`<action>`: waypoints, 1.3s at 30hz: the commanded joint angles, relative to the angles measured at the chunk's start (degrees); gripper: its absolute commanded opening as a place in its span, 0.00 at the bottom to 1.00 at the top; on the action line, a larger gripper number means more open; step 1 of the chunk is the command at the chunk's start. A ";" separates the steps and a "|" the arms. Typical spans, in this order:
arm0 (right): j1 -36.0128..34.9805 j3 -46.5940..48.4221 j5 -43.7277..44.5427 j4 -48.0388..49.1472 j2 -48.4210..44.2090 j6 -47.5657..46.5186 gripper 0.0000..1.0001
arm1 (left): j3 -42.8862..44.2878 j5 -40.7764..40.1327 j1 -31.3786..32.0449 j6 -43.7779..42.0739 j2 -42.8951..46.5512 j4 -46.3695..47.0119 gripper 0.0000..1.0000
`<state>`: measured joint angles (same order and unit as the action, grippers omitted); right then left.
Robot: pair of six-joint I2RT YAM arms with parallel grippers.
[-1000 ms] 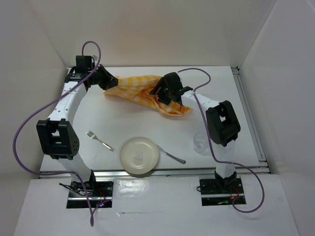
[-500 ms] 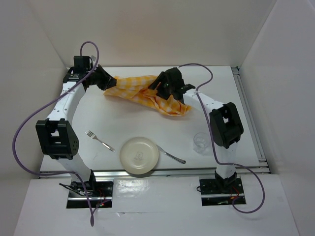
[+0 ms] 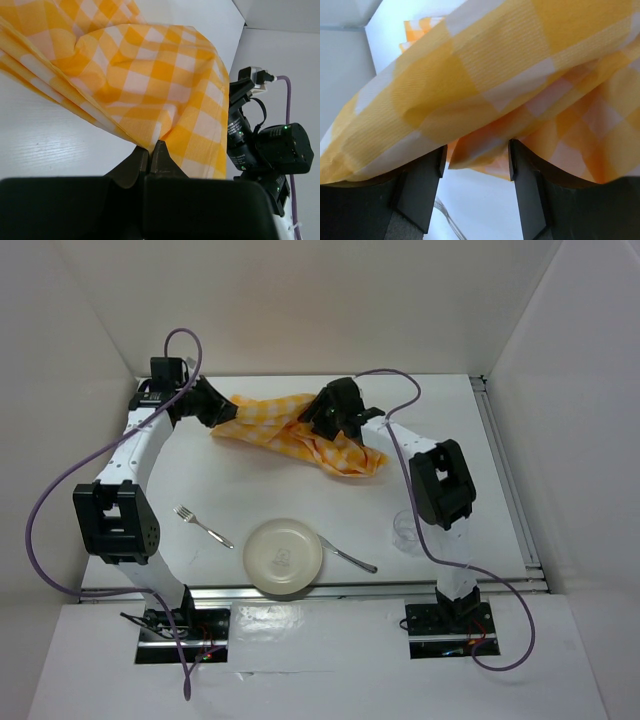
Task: Set the dinner table for one person
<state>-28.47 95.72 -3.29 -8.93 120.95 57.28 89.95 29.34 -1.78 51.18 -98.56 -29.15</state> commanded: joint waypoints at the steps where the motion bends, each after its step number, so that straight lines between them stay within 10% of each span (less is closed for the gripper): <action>1: -0.27 2.20 1.88 -1.28 0.61 -0.50 0.63 | -0.39 1.51 -0.68 -0.64 1.44 1.64 0.00; 4: -0.27 3.24 2.49 -1.27 1.30 -0.50 0.55 | -0.39 1.51 -0.68 -0.64 1.44 1.64 0.00; 8: -0.27 6.32 4.08 -6.18 2.19 -2.25 0.00 | -0.39 1.51 -1.20 -0.64 1.97 1.64 0.00; 26: 26.44 17.24 -4.25 7.94 -19.85 -39.86 0.00 | 30.88 13.81 -8.93 1.11 -13.94 6.20 0.00; 39: 25.75 -30.83 -7.62 13.42 -54.90 -40.58 0.03 | 0.24 15.75 -17.55 -3.88 7.06 9.12 0.00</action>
<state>-2.63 72.60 -13.43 5.08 70.76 16.64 94.72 46.33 -18.28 51.18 -95.02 -20.12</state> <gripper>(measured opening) 0.034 0.043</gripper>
